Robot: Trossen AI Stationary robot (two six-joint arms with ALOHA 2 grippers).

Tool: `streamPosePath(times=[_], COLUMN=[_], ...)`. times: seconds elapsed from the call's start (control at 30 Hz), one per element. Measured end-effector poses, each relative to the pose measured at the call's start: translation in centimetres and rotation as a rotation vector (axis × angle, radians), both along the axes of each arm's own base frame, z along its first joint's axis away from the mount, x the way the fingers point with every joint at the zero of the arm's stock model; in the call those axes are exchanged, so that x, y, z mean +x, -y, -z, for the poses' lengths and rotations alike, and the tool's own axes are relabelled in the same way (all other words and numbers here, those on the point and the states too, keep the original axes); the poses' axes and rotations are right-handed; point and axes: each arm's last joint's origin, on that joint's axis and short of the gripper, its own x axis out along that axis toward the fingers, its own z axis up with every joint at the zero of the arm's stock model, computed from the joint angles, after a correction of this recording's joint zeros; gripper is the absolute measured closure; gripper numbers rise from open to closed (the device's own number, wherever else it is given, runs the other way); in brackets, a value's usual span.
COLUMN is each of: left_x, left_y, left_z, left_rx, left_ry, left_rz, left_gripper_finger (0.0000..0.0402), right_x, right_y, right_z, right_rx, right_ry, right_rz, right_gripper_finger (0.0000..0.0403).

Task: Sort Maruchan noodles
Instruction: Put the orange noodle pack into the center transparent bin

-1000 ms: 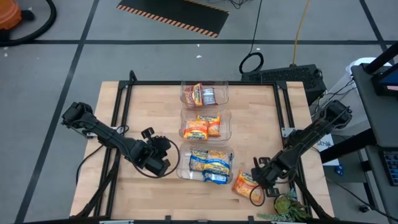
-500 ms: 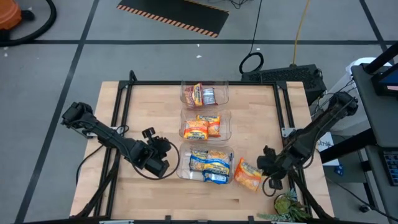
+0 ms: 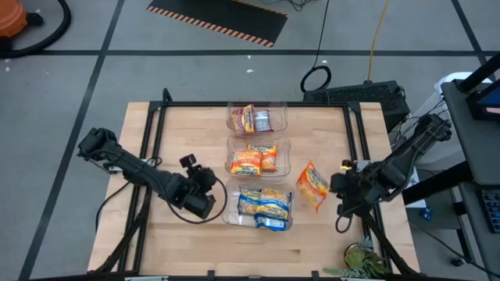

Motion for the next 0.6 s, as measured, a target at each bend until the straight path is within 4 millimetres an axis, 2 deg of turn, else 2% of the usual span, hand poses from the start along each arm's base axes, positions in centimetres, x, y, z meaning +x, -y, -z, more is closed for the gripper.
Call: streamPosePath(times=[0.33, 0.6], left_x=[0.7, 1.8], left_y=[-1.5, -2.3], left_z=[0.0, 0.0], left_rx=[-0.020, -0.053], left_ry=[-0.016, 0.019], left_rz=[-0.041, -0.034], left_gripper_finger=[0.0270, 0.0270], right_x=[0.6, 0.1], right_y=[2.1, 4.8], right_z=[-1.7, -3.1], right_rx=[-0.277, -0.465], right_ry=[0.092, 0.157], right_rz=[-0.007, 0.015], right_gripper_finger=[0.0403, 0.0403])
